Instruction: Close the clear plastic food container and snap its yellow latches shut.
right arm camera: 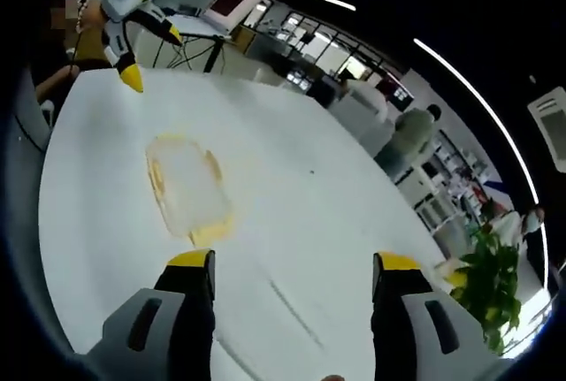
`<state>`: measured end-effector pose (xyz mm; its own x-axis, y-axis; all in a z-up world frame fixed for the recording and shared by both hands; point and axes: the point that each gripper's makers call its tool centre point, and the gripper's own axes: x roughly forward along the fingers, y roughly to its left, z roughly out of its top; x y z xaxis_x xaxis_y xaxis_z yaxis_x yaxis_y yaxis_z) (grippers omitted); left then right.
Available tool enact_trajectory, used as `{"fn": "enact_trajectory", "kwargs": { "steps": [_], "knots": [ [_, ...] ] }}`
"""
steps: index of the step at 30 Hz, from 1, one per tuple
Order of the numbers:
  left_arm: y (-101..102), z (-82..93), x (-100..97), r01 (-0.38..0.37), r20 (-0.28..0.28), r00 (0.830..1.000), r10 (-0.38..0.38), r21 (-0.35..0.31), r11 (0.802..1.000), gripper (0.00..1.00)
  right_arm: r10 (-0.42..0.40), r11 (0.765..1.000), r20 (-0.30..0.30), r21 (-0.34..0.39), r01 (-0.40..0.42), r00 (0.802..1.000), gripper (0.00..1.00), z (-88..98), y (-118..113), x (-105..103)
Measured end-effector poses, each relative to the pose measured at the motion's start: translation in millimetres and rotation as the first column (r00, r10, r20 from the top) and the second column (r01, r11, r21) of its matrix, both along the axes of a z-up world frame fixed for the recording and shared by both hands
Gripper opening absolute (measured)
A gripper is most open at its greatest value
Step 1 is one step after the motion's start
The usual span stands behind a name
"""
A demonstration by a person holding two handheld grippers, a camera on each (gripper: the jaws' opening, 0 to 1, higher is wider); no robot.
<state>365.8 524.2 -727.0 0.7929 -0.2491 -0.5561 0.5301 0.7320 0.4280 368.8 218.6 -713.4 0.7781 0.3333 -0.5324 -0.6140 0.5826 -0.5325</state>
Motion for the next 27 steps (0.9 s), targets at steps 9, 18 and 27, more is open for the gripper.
{"fn": "enact_trajectory", "kwargs": {
  "steps": [9, 18, 27],
  "knots": [
    [-16, -16.8, 15.6, 0.093, -0.029, 0.995, -0.091, 0.071, 0.993, 0.74, 0.074, 0.995, -0.018, -0.072, -0.076, 0.997, 0.71, -18.7, 20, 19],
    [-24, -46.9, 28.2, 0.172, -0.096, 0.982, -0.160, 0.133, 0.976, 0.71, 0.134, 0.984, -0.074, -0.110, -0.142, 0.988, 0.70, -41.0, 36, 31],
    [-34, -70.5, 32.4, 0.260, -0.147, 0.961, -0.234, 0.194, 0.946, 0.70, 0.170, 0.975, -0.123, -0.126, -0.185, 0.978, 0.71, -56.0, 48, 31]
  ]
}}
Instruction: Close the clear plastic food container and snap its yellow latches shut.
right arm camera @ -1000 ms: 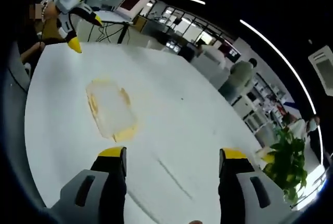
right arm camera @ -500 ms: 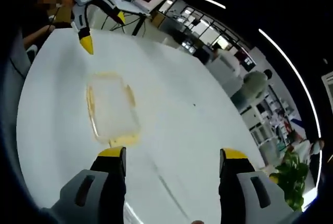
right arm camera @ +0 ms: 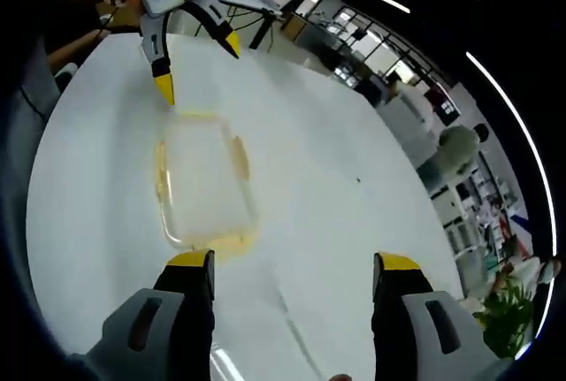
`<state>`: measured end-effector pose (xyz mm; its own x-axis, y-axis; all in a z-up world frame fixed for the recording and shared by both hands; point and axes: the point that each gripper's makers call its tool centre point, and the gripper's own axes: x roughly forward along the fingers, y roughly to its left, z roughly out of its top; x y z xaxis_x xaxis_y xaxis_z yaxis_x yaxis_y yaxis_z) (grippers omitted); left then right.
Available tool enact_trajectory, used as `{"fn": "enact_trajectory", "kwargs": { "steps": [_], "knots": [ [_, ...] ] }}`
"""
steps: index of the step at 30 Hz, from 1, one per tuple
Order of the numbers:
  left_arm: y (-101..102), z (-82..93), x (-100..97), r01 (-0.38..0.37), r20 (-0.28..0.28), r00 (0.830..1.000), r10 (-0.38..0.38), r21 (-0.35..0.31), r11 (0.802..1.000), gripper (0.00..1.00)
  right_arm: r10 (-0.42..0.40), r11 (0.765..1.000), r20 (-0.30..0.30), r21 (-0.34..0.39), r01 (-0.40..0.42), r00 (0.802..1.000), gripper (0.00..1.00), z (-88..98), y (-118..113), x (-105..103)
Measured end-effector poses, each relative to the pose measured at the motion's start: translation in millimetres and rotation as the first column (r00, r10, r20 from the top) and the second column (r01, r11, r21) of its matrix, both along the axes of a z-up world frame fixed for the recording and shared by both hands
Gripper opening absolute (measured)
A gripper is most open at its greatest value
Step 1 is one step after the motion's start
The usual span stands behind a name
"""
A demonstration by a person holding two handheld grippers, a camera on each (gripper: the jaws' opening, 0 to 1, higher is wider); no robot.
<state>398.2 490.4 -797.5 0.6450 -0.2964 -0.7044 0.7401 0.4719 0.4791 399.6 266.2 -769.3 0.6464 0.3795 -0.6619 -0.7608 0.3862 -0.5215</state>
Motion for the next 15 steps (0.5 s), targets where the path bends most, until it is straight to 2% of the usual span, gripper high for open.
{"fn": "enact_trajectory", "kwargs": {
  "steps": [6, 11, 15],
  "knots": [
    [-4, -9.6, 0.9, 0.046, -0.023, 0.999, -0.046, 0.019, 0.999, 0.68, 0.020, 1.000, -0.098, 0.004, -0.020, 0.995, 0.72, -18.1, 6, -2],
    [-5, -16.8, 1.6, 0.076, -0.046, 0.996, -0.074, 0.040, 0.996, 0.68, 0.055, 0.997, -0.173, -0.038, -0.062, 0.983, 0.71, -36.5, 8, -5],
    [-8, -21.0, 1.8, 0.096, -0.062, 0.994, -0.093, 0.045, 0.994, 0.68, 0.075, 0.995, -0.200, -0.053, -0.087, 0.977, 0.72, -44.8, 12, -5]
  ]
}}
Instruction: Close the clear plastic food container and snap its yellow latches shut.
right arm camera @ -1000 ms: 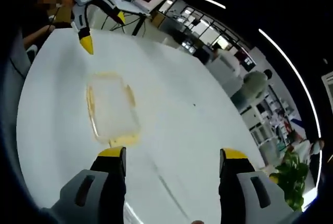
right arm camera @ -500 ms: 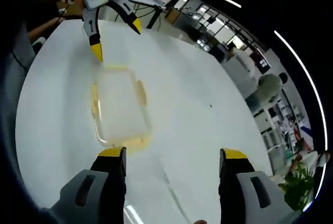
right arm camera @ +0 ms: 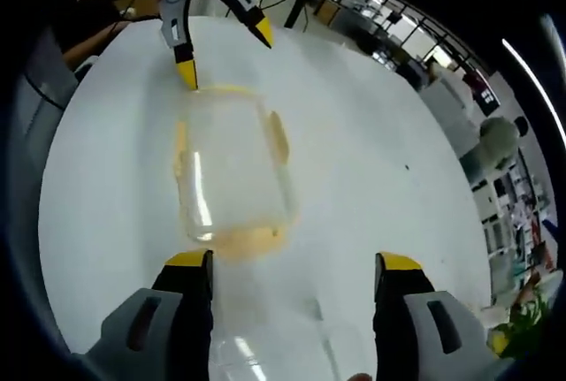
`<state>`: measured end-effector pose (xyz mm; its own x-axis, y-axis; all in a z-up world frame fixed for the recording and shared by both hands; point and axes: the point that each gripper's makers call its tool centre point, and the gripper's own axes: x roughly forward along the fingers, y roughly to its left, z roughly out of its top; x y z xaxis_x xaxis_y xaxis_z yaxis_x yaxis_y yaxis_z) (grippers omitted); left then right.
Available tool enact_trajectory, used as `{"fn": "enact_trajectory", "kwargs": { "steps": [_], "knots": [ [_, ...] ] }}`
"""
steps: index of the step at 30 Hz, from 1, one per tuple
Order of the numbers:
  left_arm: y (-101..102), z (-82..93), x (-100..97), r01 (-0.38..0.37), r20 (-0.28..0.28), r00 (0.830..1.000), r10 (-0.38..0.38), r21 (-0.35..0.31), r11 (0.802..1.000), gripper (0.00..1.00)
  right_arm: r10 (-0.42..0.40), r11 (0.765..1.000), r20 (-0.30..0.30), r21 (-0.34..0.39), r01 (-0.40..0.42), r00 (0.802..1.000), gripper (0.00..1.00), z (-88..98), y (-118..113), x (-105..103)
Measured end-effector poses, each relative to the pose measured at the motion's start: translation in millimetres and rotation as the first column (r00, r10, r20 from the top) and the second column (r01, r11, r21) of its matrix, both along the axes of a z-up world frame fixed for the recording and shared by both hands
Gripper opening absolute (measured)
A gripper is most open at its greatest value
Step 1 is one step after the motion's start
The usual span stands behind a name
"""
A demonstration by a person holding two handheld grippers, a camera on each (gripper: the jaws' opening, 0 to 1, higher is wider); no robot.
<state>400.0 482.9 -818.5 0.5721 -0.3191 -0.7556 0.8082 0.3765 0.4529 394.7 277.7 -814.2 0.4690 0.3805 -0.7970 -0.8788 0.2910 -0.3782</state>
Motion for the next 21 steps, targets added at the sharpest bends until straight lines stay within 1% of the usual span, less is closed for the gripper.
{"fn": "enact_trajectory", "kwargs": {
  "steps": [4, 9, 13, 14, 15, 21],
  "knots": [
    [-2, 0.0, 1.6, 0.024, -0.005, 1.000, -0.024, 0.008, 1.000, 0.66, 0.018, 0.999, 0.004, -0.027, -0.018, 1.000, 0.73, -4.8, 2, 1],
    [-6, 0.5, 4.4, 0.044, -0.005, 0.999, -0.044, 0.021, 0.999, 0.65, 0.050, 0.998, -0.029, -0.040, -0.051, 0.998, 0.73, -13.8, 7, -4],
    [-6, -0.8, 6.8, 0.053, -0.030, 0.998, -0.052, 0.020, 0.998, 0.65, 0.078, 0.995, -0.029, -0.065, -0.080, 0.997, 0.71, -17.4, 9, -3],
    [-6, -1.1, 7.4, 0.058, -0.036, 0.998, -0.057, 0.022, 0.998, 0.65, 0.085, 0.995, -0.036, -0.053, -0.086, 0.996, 0.70, -17.2, 11, -3],
    [-7, -1.6, 7.4, 0.062, -0.042, 0.997, -0.061, 0.023, 0.998, 0.65, 0.089, 0.994, -0.041, -0.058, -0.091, 0.995, 0.69, -18.3, 12, -3],
    [-9, -4.8, 8.4, 0.088, -0.088, 0.993, -0.085, 0.038, 0.995, 0.63, 0.133, 0.987, -0.126, -0.072, -0.143, 0.983, 0.59, -22.7, 15, -9]
  ]
}}
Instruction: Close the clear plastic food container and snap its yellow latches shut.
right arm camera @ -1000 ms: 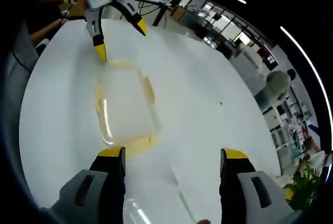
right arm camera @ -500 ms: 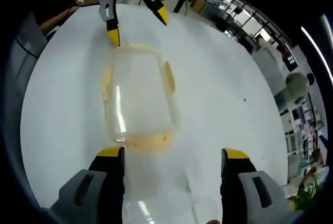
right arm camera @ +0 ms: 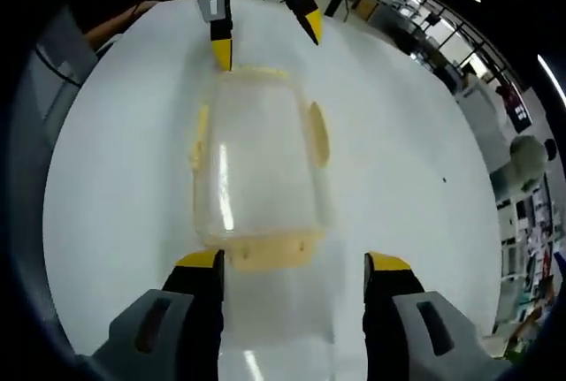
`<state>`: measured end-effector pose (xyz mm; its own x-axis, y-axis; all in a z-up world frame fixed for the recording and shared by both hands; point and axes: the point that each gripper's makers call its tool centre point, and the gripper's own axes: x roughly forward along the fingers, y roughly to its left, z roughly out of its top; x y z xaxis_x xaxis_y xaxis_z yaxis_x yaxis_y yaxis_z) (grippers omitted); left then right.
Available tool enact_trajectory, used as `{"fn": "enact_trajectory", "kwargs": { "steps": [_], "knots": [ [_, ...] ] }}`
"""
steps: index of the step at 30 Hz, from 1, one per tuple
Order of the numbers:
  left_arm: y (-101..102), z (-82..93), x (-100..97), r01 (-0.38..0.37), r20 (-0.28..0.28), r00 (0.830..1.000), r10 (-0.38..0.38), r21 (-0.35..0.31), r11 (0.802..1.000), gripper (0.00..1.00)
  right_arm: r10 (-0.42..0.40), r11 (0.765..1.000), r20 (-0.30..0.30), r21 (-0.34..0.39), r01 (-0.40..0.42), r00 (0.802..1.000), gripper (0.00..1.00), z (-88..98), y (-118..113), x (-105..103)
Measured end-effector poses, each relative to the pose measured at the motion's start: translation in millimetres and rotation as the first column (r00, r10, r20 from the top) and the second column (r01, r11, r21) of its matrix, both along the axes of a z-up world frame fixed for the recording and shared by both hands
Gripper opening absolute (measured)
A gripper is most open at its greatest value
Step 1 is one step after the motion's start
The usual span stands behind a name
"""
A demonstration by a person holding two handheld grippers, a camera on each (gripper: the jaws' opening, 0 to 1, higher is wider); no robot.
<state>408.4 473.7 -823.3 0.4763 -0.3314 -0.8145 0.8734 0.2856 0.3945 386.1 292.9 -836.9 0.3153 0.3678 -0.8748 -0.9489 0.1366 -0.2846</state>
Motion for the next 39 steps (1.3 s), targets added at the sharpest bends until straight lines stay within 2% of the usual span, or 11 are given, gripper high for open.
{"fn": "enact_trajectory", "kwargs": {
  "steps": [3, 5, 8, 10, 14, 17, 27, 33, 39],
  "knots": [
    [-3, -6.1, -6.8, 0.033, -0.080, 0.996, -0.032, 0.006, 0.999, 0.56, 0.011, 1.000, -0.045, -0.006, -0.012, 0.999, 0.54, -2.6, 1, -3],
    [-3, -6.5, -4.7, 0.029, -0.089, 0.996, -0.027, 0.016, 0.999, 0.54, 0.018, 1.000, -0.058, -0.008, -0.018, 0.998, 0.53, -3.3, 1, -3],
    [-4, -6.5, -2.3, 0.049, -0.090, 0.995, -0.047, 0.022, 0.999, 0.58, 0.028, 1.000, -0.073, -0.011, -0.029, 0.997, 0.53, -4.2, 2, -3],
    [-3, -8.7, -2.7, 0.043, -0.124, 0.991, -0.040, 0.018, 0.999, 0.57, 0.033, 0.999, -0.089, -0.014, -0.035, 0.995, 0.52, -4.9, 2, -4],
    [-2, -11.1, -0.1, 0.040, -0.162, 0.986, -0.036, 0.019, 0.999, 0.58, 0.065, 0.998, -0.148, -0.015, -0.068, 0.987, 0.42, -8.0, 4, -13],
    [-1, -13.3, -1.2, 0.028, -0.195, 0.980, -0.025, 0.011, 1.000, 0.58, 0.059, 0.998, -0.148, -0.018, -0.062, 0.987, 0.42, -7.9, 4, -11],
    [-4, -15.9, -3.5, 0.060, -0.243, 0.969, -0.054, 0.018, 0.998, 0.58, 0.112, 0.992, -0.191, -0.038, -0.122, 0.975, 0.40, -10.1, 7, -14],
    [-6, -17.8, -3.5, 0.080, -0.270, 0.960, -0.070, 0.026, 0.996, 0.59, 0.104, 0.990, -0.207, -0.076, -0.122, 0.973, 0.40, -11.2, 7, -14],
    [-9, -19.2, -5.9, 0.122, -0.291, 0.951, -0.107, 0.034, 0.992, 0.57, 0.096, 0.990, -0.239, -0.074, -0.117, 0.966, 0.37, -12.6, 6, -15]
  ]
}}
